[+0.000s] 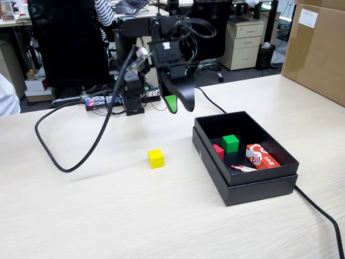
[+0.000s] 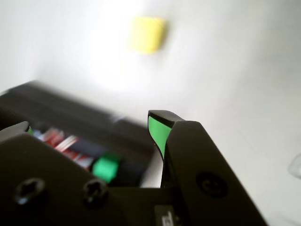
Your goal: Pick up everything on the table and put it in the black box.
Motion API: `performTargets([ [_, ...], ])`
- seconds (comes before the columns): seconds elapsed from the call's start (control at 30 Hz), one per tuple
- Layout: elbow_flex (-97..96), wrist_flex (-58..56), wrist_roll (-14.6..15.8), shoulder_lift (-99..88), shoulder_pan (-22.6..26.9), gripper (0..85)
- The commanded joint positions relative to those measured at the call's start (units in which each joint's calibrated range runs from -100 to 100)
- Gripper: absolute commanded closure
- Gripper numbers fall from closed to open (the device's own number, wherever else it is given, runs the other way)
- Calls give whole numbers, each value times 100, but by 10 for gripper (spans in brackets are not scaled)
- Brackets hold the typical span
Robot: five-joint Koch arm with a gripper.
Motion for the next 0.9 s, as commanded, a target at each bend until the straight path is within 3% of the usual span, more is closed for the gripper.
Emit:
performTargets([
  [0.0, -593, 149, -156, -456, -244, 363],
  [0.4, -1001, 555, -254, 956, -596, 360],
  [0.87, -385, 668, -234, 2252, -620, 370],
])
